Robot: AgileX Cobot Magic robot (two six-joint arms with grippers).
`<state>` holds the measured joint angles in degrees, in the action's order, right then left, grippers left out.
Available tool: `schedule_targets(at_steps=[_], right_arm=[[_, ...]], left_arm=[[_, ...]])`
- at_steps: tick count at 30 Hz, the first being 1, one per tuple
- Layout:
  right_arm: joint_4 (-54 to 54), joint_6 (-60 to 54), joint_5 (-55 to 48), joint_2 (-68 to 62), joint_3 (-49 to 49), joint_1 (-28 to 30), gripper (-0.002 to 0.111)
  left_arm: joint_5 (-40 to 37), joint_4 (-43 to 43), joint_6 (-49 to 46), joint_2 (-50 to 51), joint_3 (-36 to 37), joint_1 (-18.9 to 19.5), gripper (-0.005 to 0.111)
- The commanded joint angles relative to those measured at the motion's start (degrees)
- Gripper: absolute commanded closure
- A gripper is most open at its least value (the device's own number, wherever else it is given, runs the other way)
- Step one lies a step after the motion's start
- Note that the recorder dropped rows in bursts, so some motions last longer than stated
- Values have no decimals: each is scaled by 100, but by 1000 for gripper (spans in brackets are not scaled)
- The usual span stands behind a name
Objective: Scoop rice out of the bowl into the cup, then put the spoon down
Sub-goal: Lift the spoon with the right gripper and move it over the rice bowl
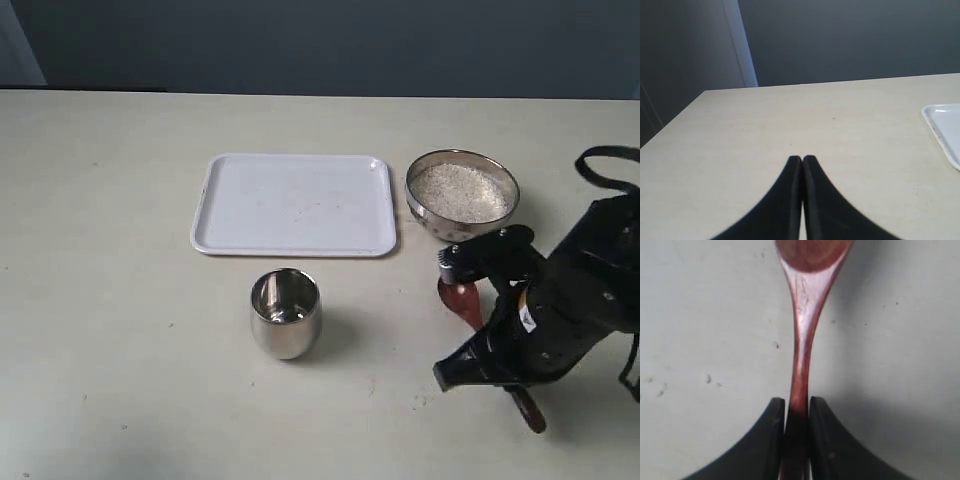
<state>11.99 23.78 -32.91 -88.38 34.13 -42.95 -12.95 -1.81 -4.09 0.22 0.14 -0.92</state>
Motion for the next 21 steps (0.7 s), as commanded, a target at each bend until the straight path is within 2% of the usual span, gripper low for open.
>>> schedule_targets(at_steps=[1, 5, 8, 11, 16, 21], right_arm=[[-7, -1435, -838, 833, 212, -3, 109], [403, -1957, -1797, 1128, 940, -3, 109], [978, -2466, -2970, 975, 1849, -3, 109], [1268, -2700, -3671, 721, 2606, 35, 109], [818, -2913, -3705, 167, 3435, 230, 109], [712, -3015, -3705, -426, 3708, 679, 109]], left_arm=[[50, -3, 27, -22, -14, -32, 106], [50, -3, 27, -22, -14, -32, 106], [50, -3, 27, -22, -14, -32, 106], [50, -3, 27, -22, -14, -32, 106], [50, -3, 27, -22, -14, -32, 106], [50, -3, 27, -22, -14, -32, 106]])
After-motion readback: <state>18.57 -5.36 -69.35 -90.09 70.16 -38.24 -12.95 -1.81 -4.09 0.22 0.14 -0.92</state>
